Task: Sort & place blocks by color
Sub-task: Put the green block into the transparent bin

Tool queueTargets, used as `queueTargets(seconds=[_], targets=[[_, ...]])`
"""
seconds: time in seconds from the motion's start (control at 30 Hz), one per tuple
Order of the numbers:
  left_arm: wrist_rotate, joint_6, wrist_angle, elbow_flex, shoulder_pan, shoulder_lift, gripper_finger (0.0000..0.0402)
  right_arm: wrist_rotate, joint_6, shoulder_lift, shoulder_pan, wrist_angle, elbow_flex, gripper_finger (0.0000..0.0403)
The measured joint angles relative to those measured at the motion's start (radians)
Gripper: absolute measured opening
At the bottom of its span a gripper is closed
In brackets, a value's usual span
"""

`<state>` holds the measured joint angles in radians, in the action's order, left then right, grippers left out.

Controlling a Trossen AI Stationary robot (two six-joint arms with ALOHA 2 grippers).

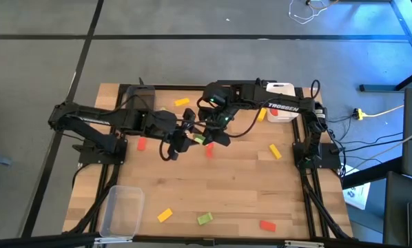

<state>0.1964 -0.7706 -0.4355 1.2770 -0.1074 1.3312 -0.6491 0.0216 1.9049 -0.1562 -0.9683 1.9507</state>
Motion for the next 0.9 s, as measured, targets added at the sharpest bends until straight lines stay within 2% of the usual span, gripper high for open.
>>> queueTargets(seconds=[0.17,0.43,0.7,0.9], targets=[[-0.009,-0.012,-0.013,-0.001,-0.001,0.000,0.0047,-0.018,0.004,0.000,-0.001,-0.005,0.000,0.0124],[-0.008,0.084,-0.041,0.000,-0.002,-0.003,0.0046,-0.044,0.039,0.000,-0.002,0.002,0.000,0.0124],[0.002,0.370,-0.208,0.000,-0.013,-0.065,0.0046,-0.038,-0.008,-0.003,-0.030,-0.012,0.000,0.0246],[-0.004,0.656,-0.386,0.000,-0.034,-0.139,0.0046,-0.029,-0.084,-0.014,-0.046,-0.024,0.000,0.0269]])
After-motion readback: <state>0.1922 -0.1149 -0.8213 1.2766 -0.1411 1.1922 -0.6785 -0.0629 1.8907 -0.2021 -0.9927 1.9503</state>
